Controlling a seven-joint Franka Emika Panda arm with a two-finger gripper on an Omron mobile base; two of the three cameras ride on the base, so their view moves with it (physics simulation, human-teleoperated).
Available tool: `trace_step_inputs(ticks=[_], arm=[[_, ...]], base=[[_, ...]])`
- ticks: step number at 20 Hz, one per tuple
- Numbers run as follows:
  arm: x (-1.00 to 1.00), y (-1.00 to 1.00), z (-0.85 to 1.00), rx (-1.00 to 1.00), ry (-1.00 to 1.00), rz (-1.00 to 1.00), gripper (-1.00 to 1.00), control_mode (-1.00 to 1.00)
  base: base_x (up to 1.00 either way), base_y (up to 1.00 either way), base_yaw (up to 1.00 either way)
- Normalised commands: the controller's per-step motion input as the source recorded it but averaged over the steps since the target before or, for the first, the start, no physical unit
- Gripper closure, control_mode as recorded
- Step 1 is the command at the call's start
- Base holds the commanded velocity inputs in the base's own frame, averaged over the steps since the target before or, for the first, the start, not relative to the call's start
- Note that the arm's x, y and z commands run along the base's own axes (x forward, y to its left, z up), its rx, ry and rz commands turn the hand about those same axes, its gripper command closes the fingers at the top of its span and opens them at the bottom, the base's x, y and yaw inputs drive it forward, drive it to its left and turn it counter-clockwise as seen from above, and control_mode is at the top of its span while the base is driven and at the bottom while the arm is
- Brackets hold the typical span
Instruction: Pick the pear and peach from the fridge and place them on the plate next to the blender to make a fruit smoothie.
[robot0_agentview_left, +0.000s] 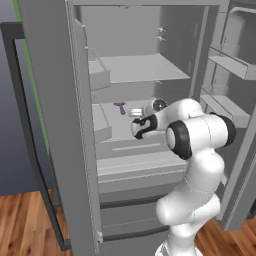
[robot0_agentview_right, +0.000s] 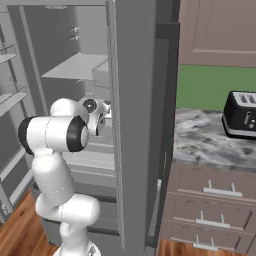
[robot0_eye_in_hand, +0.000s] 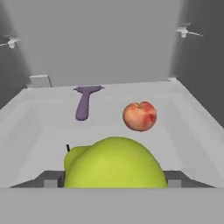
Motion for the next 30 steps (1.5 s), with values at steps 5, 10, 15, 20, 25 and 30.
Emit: trace_step_inputs(ticks=[5, 10, 15, 20, 25, 30], arm=[[-1.00, 0.00, 1.00, -0.03, -0.20, 0.00, 1.00, -1.00], [-1.00, 0.02, 1.00, -0.03, -0.05, 0.00, 1.00, -1.00], [-1.00, 0.21, 1.00, -0.02, 0.00, 0.00, 1.00, -1.00], [-1.00, 0.31, 1.00, 0.00, 0.17, 0.00, 1.00, -1.00], [-1.00, 0.27, 0.92, 0.00, 0.42, 0.00, 1.00, -1.00], [-1.00, 0.10, 0.21, 0.00, 0.51, 0.04, 1.00, -1.00]], base=[[0.00, 0.00, 0.00], [0.00, 0.00, 0.00], [0.00, 0.00, 0.00], [0.00, 0.00, 0.00], [0.00, 0.00, 0.00], [0.00, 0.00, 0.00]])
